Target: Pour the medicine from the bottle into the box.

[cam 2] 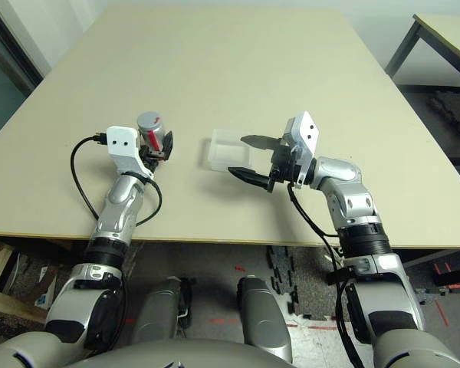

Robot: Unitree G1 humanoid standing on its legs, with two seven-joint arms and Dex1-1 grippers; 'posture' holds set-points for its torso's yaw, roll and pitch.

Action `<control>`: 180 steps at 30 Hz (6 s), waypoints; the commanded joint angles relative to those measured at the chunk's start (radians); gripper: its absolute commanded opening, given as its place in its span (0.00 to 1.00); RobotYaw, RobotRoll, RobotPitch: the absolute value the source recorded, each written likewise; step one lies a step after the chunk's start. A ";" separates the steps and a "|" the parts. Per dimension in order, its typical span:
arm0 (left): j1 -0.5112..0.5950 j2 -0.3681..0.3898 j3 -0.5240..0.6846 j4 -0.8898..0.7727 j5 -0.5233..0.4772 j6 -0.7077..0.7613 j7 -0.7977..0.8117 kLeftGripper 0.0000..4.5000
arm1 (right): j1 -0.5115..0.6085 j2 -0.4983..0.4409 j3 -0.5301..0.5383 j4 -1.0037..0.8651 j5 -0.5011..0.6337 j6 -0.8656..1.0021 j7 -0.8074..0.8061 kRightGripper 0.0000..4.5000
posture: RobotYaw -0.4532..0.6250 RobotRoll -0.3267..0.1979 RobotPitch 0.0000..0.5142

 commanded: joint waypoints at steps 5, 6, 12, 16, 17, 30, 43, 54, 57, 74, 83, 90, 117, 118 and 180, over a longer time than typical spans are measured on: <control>-0.048 -0.019 -0.003 0.082 0.014 -0.020 0.030 0.99 | -0.001 -0.004 0.005 -0.021 -0.006 0.010 -0.009 1.00 | 0.29 0.62 0.22; -0.052 -0.019 -0.003 0.089 0.014 -0.022 0.031 0.99 | -0.001 -0.004 0.005 -0.024 -0.006 0.012 -0.010 1.00 | 0.29 0.62 0.22; -0.077 -0.018 0.001 0.130 0.012 -0.036 0.037 0.99 | 0.001 -0.004 0.006 -0.035 -0.004 0.020 -0.017 1.00 | 0.29 0.62 0.22; -0.091 -0.013 0.001 0.150 0.014 -0.047 0.039 0.99 | 0.003 -0.003 0.006 -0.042 -0.005 0.027 -0.022 1.00 | 0.29 0.62 0.23; -0.094 -0.011 0.001 0.153 0.015 -0.049 0.040 0.99 | 0.004 -0.003 0.006 -0.045 -0.005 0.029 -0.023 1.00 | 0.29 0.62 0.23; -0.110 0.018 0.002 0.181 0.023 -0.071 0.053 0.70 | 0.009 -0.001 0.008 -0.056 -0.005 0.040 -0.034 1.00 | 0.29 0.62 0.23; -0.098 0.038 0.009 0.147 -0.028 -0.003 -0.035 0.59 | -0.019 0.012 0.005 -0.049 0.001 0.053 -0.043 1.00 | 0.29 0.62 0.23; -0.069 0.137 -0.058 -0.162 -0.265 0.474 -0.513 0.59 | -0.135 0.029 0.005 -0.029 0.043 0.183 -0.040 1.00 | 0.29 0.62 0.23; -0.086 0.185 -0.085 -0.189 -0.282 0.546 -0.615 0.59 | -0.188 0.032 0.016 0.005 0.043 0.223 -0.020 1.00 | 0.29 0.62 0.22; -0.173 0.199 -0.184 -0.129 -0.222 0.440 -0.822 0.59 | -0.414 0.106 0.087 0.203 -0.014 0.346 0.028 1.00 | 0.27 0.62 0.18; -0.188 0.177 -0.189 -0.094 -0.208 0.398 -0.819 0.59 | -0.459 0.151 0.088 0.266 -0.032 0.331 0.033 1.00 | 0.28 0.62 0.17; -0.193 0.174 -0.184 -0.084 -0.204 0.387 -0.816 0.59 | -0.470 0.165 0.090 0.292 -0.050 0.313 0.047 0.96 | 0.28 0.62 0.17; -0.183 0.174 -0.174 -0.124 -0.229 0.442 -0.845 0.59 | -0.484 0.198 0.094 0.347 0.020 0.207 0.396 0.57 | 0.29 0.62 0.18; -0.182 0.174 -0.173 -0.126 -0.229 0.443 -0.845 0.59 | -0.493 0.204 0.091 0.364 0.015 0.195 0.409 0.57 | 0.29 0.62 0.18; -0.164 0.181 -0.174 -0.168 -0.226 0.433 -0.850 0.59 | -0.676 0.179 -0.031 0.841 -0.188 -0.069 0.180 1.00 | 0.30 0.62 0.18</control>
